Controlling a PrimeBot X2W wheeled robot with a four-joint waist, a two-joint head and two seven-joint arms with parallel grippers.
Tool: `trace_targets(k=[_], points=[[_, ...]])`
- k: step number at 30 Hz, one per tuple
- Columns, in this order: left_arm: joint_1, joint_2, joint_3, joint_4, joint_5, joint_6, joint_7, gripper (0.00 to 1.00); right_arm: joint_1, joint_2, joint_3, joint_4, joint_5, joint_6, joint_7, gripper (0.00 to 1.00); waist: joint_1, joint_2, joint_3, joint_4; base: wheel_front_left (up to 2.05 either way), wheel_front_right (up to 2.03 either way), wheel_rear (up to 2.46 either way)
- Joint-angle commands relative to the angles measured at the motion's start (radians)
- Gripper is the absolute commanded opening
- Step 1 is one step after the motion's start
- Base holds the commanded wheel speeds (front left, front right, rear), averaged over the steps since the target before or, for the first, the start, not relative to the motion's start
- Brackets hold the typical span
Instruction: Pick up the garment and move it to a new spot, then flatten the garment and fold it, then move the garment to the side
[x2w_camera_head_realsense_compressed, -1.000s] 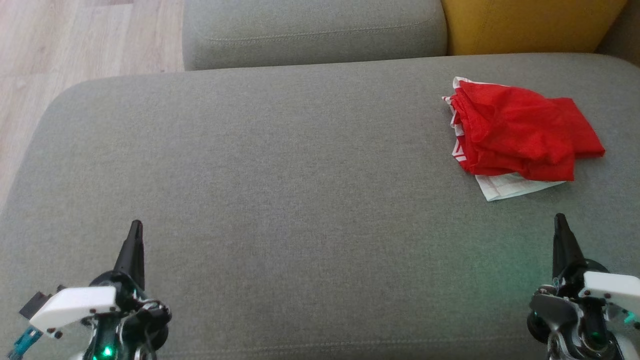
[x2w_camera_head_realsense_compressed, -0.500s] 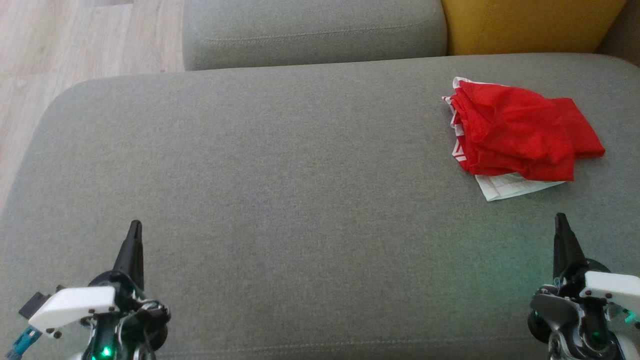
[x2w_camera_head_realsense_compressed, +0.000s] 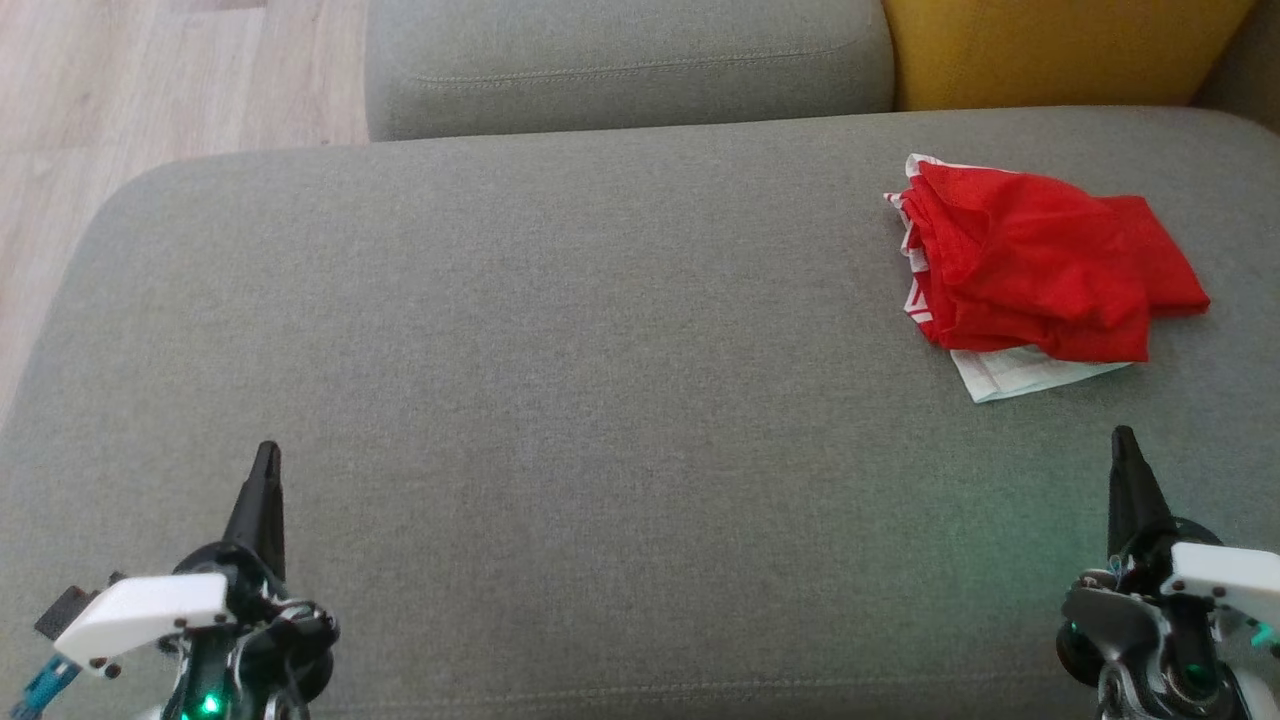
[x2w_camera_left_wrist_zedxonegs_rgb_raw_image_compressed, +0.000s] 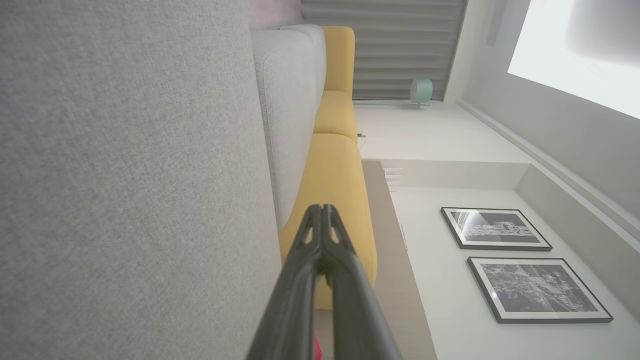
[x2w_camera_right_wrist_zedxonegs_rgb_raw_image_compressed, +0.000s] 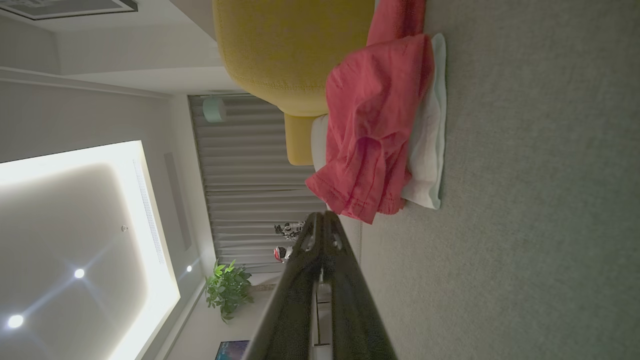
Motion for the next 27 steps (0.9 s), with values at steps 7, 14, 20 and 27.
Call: trace_targets(k=[7, 14, 20, 27], points=[[-0.059, 0.011, 0.037, -0.029, 0.003, -0.007, 0.007, 0.0, -0.055, -0.009, 0.017, -0.039, 0.003, 0.007, 0.007, 0.0, 0.0, 0.0, 0.0, 0.0, 0.0, 0.0, 0.0], [-0.059, 0.01, 0.039, -0.029, 0.004, -0.007, 0.009, 0.0, -0.055, -0.008, 0.015, -0.039, 0.002, 0.007, 0.008, 0.0, 0.0, 0.0, 0.0, 0.0, 0.0, 0.0, 0.0], [-0.059, 0.009, 0.04, -0.029, 0.005, -0.007, 0.009, 0.0, -0.055, -0.008, 0.015, -0.039, 0.001, 0.007, 0.009, 0.0, 0.0, 0.0, 0.0, 0.0, 0.0, 0.0, 0.0], [-0.06, 0.009, 0.041, -0.029, 0.006, -0.007, 0.01, 0.0, -0.055, -0.007, 0.014, -0.039, 0.0, 0.007, 0.01, 0.0, 0.0, 0.0, 0.0, 0.0, 0.0, 0.0, 0.0]])
